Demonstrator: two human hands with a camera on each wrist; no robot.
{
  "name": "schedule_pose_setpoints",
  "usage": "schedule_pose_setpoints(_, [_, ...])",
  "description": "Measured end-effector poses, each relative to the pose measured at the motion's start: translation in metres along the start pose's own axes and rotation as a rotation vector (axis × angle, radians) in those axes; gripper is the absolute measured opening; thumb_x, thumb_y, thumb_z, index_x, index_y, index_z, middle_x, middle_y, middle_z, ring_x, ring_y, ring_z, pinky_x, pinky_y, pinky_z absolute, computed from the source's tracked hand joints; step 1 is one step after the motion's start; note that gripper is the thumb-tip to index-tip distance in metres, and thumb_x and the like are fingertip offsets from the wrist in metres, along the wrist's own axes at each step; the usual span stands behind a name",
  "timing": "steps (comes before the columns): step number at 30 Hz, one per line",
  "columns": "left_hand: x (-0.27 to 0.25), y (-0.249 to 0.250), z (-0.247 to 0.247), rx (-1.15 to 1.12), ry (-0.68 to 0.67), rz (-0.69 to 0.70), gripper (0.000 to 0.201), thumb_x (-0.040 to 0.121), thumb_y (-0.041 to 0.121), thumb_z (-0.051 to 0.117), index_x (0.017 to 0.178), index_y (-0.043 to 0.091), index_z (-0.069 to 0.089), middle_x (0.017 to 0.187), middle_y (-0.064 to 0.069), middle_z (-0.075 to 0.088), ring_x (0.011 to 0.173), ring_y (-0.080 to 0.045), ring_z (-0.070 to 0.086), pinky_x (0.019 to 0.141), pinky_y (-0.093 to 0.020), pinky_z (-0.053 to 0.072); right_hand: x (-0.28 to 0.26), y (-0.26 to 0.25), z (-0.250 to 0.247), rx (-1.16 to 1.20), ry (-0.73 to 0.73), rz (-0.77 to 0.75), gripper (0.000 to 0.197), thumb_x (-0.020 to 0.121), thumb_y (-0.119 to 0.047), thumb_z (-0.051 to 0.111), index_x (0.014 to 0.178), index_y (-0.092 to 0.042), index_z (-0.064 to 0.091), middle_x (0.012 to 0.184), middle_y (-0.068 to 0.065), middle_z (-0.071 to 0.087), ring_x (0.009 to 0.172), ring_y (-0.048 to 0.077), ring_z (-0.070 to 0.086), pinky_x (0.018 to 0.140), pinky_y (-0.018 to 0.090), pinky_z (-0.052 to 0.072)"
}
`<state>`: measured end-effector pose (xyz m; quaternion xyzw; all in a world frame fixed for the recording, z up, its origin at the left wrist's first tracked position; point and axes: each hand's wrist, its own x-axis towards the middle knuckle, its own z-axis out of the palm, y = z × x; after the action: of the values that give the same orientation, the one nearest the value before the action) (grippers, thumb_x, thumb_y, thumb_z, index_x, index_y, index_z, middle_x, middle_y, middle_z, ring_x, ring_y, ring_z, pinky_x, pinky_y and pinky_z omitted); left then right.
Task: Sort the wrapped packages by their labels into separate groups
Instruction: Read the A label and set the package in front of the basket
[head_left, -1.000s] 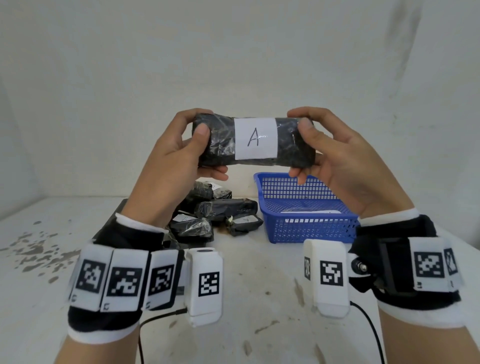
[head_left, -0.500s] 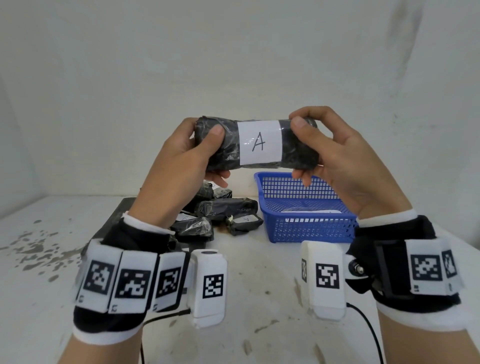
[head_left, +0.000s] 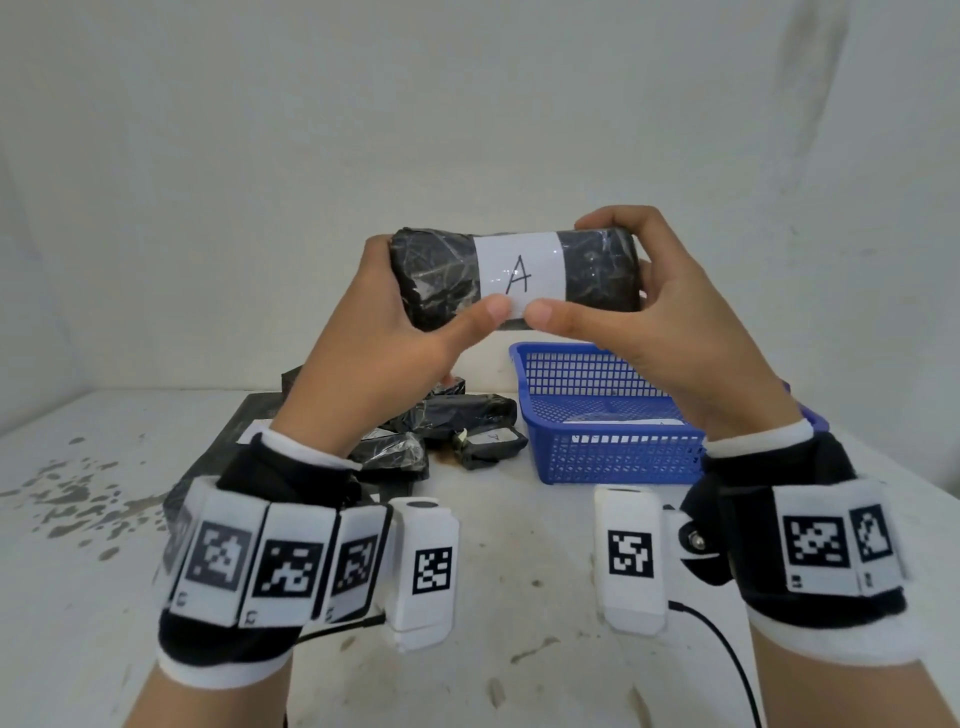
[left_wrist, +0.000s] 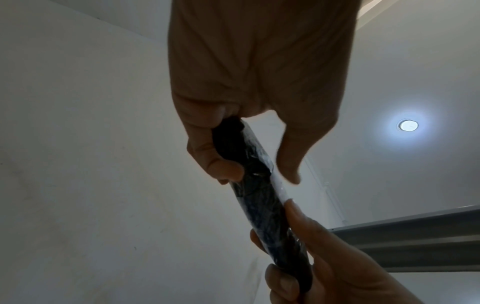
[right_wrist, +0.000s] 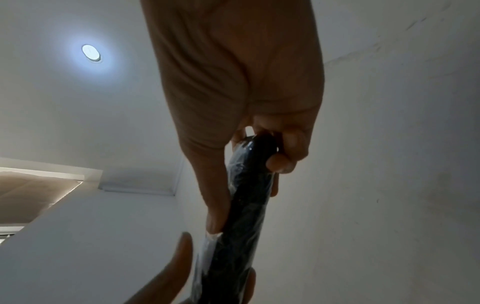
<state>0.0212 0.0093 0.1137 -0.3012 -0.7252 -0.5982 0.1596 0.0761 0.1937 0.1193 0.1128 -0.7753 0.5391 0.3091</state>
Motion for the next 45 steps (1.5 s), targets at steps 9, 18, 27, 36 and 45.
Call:
schedule_pose_setpoints(9, [0.0001,-0.0027,0.0043,-0.046,0.006,-0.03,0.04,0.084,0.041,0.068,0.109,0.025,0.041,0.09,0.007,0.063,0.059,-0.003,0.061,0.045,-0.013,0.042,0.0006,-0.0016,0.0069,-0.004,0.057,-0.028,0.052,0.068,-0.041,0.083,0.109,-0.029,0.053,0.1,-0.008,0.064,0.083,0.007,0.066,0.061,0.013,0.049])
schedule_pose_setpoints(18, [0.0026,-0.0044,0.0053,-0.11,0.008,-0.041,0.023,0.092,0.04,0.059,0.102,0.027,0.043,0.086,0.001,0.063,0.059,-0.014,0.057,0.05,-0.03,0.047,0.0021,-0.0016,0.0076,0.049,0.078,-0.029,0.032,0.084,-0.03,0.076,0.105,-0.026,0.053,0.095,0.001,0.064,0.062,0.0,0.065,0.052,0.01,0.046])
schedule_pose_setpoints(27, [0.004,0.0008,0.0013,-0.225,0.022,-0.058,0.007,0.1,0.03,0.049,0.098,0.024,0.049,0.087,0.003,0.057,0.063,-0.018,0.054,0.049,-0.031,0.052,0.0027,-0.0022,0.0011,0.076,0.051,0.038,0.006,0.096,-0.033,0.062,0.101,-0.03,0.061,0.083,-0.005,0.07,0.063,0.011,0.062,0.051,0.024,0.047])
schedule_pose_setpoints(36, [0.0032,0.0043,0.0016,-0.28,0.059,-0.063,0.014,0.102,0.028,0.041,0.095,0.02,0.05,0.08,0.005,0.058,0.06,-0.014,0.056,0.048,-0.028,0.05,0.0039,-0.0022,0.0015,0.143,0.053,0.074,0.018,0.102,-0.032,0.054,0.114,-0.033,0.068,0.085,-0.011,0.067,0.077,0.016,0.063,0.059,0.03,0.053])
schedule_pose_setpoints(45, [0.0042,0.002,0.0004,-0.281,0.061,-0.088,0.011,0.098,0.034,0.05,0.09,0.026,0.051,0.083,0.003,0.06,0.065,-0.016,0.058,0.056,-0.033,0.052,0.0056,-0.0001,0.008,0.109,0.046,0.061,0.005,0.096,-0.033,0.063,0.098,-0.031,0.068,0.087,-0.014,0.069,0.081,0.006,0.066,0.069,0.027,0.055])
